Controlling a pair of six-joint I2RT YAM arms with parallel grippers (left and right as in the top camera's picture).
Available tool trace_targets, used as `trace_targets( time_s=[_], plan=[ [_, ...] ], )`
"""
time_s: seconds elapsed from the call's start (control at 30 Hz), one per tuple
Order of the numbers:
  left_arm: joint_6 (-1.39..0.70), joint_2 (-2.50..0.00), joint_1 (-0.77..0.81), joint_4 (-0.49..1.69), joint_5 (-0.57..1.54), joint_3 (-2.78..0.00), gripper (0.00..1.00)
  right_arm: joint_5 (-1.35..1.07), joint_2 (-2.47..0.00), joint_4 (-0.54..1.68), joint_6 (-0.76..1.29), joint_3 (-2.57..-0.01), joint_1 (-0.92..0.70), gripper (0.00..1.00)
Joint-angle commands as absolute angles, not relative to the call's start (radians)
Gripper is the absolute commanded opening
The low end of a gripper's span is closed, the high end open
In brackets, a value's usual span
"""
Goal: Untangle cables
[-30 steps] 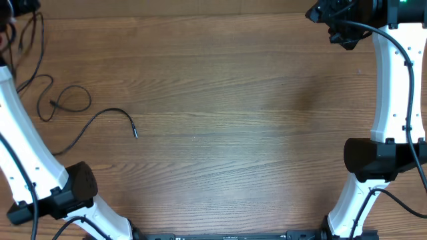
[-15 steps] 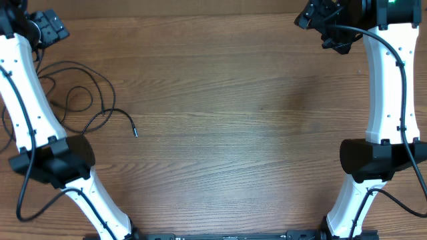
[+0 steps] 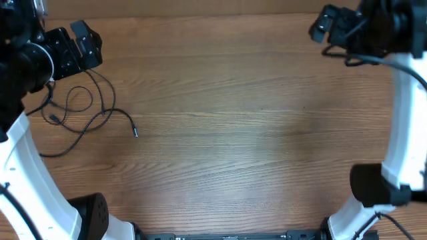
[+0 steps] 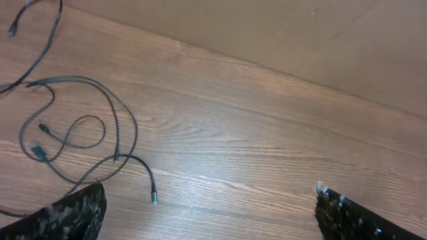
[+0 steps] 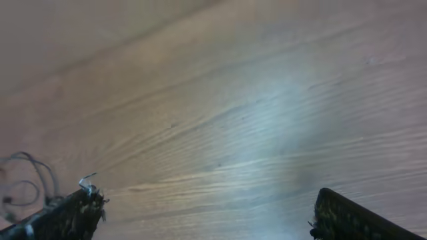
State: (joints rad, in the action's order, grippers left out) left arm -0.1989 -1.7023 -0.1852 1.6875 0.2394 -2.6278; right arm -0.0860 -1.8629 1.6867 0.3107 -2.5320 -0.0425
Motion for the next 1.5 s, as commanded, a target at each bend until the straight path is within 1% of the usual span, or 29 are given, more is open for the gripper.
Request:
trace_targets(
  time_s=[0.0,0.03,0.1,0.13,0.17,0.27,0.3,0.33,0.4,0.5,0.53,0.57,0.6,0.63,0.73,0.77,0.9,1.13,1.2,1.33,1.47],
  plan=[
    [-0.168,-1.596,-0.123,1.689,0.226,-2.622,1.0,-0.059,-1.746,1.681,0.297,-2.54,-0.045,1.0],
    [-0.168,-1.561,-0.099,1.689,0.22,-2.603,1.0,-0.052,-1.729,1.686,0.298,-2.54,-0.045,1.0],
    [-0.183,-1.455,-0.039,1.689,0.128,-2.491,0.99,-0.026,-1.691,1.694,0.298,-2.539,-0.045,1.0],
    [-0.212,-1.386,-0.017,1.687,0.05,-2.392,0.99,-0.027,-1.674,1.694,0.298,-2.538,-0.045,1.0],
    [-0.225,-1.292,-0.012,1.636,-0.007,-2.239,0.99,-0.027,-1.667,1.694,0.306,-2.537,-0.045,1.0],
    [-0.225,-1.053,-0.012,1.391,-0.01,-1.886,1.0,-0.024,-1.649,1.694,0.305,-2.489,-0.045,1.0],
    [-0.225,-0.966,-0.012,1.294,-0.01,-1.747,0.99,0.002,-1.637,1.694,0.306,-2.442,-0.045,0.95],
    [-0.226,-0.869,-0.012,1.173,-0.01,-1.574,1.0,0.041,-1.605,1.666,0.307,-2.34,-0.045,0.89],
    [-0.261,-0.775,-0.012,1.039,-0.01,-1.371,1.0,0.045,-1.518,1.545,0.305,-2.14,-0.045,0.89],
    [-0.334,-0.736,-0.012,0.959,-0.007,-1.203,1.0,0.044,-1.283,1.239,0.306,-1.691,-0.045,0.91],
    [-0.342,-0.739,-0.012,0.96,-0.007,-1.18,0.99,0.044,-1.192,1.11,0.309,-1.517,-0.045,0.93],
    [-0.341,-0.743,-0.012,0.96,-0.007,-1.167,0.99,0.044,-1.134,1.032,0.31,-1.41,-0.045,0.97],
    [-0.341,-0.751,-0.012,0.96,-0.007,-1.147,1.0,0.044,-1.054,0.926,0.322,-1.251,-0.045,1.0],
    [-0.341,-0.759,-0.012,0.964,-0.007,-1.134,1.0,0.044,-0.995,0.86,0.349,-1.127,-0.045,1.0],
    [-0.34,-0.792,-0.012,1.026,-0.008,-1.127,1.0,0.043,-0.9,0.754,0.398,-0.879,-0.045,1.0],
    [-0.339,-0.808,-0.012,1.055,-0.009,-1.127,1.0,0.039,-0.893,0.743,0.397,-0.841,-0.045,1.0],
    [-0.337,-0.861,-0.012,1.122,-0.008,-1.127,1.0,0.036,-0.899,0.704,0.392,-0.838,-0.045,1.0],
    [-0.337,-0.977,-0.012,1.126,-0.008,-1.127,1.0,0.009,-0.899,0.593,0.389,-0.839,-0.045,1.0],
    [-0.337,-1.024,-0.012,1.126,-0.008,-1.127,1.0,-0.053,-0.899,0.58,0.389,-0.839,-0.045,1.0],
    [-0.337,-1.137,-0.012,1.126,-0.008,-1.127,0.99,-0.345,-0.899,0.497,0.393,-0.839,-0.045,1.0],
    [-0.337,-1.222,-0.012,1.125,-0.008,-1.127,0.99,-0.44,-0.899,0.532,0.39,-0.839,-0.045,1.0]
  ],
)
